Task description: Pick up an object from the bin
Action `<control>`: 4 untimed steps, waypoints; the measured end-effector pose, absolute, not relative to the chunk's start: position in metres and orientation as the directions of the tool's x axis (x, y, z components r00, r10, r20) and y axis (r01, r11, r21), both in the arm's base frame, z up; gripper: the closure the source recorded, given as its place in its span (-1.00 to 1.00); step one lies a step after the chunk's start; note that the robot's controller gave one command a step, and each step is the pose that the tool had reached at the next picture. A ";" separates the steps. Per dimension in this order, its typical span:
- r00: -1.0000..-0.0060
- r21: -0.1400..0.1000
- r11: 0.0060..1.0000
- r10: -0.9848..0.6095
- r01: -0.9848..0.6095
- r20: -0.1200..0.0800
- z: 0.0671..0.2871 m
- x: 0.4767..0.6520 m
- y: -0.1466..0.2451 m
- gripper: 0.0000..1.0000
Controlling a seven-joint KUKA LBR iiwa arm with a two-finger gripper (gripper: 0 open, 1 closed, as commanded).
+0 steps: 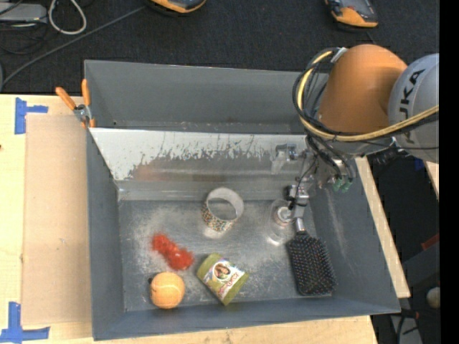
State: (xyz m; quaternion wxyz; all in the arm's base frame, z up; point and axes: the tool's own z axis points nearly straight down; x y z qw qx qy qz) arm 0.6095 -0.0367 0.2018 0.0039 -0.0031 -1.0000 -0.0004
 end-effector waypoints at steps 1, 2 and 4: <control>-1.000 0.000 1.000 0.005 0.005 0.000 0.206 0.611 -0.037 -1.00; -0.996 0.001 0.996 -0.088 -0.088 -0.001 0.151 0.580 -0.019 -1.00; -0.975 -0.005 0.975 -0.223 -0.223 -0.016 0.070 0.547 -0.002 -1.00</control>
Offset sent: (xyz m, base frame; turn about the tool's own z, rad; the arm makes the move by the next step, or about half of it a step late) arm -0.0528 0.0311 -0.0926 -0.1636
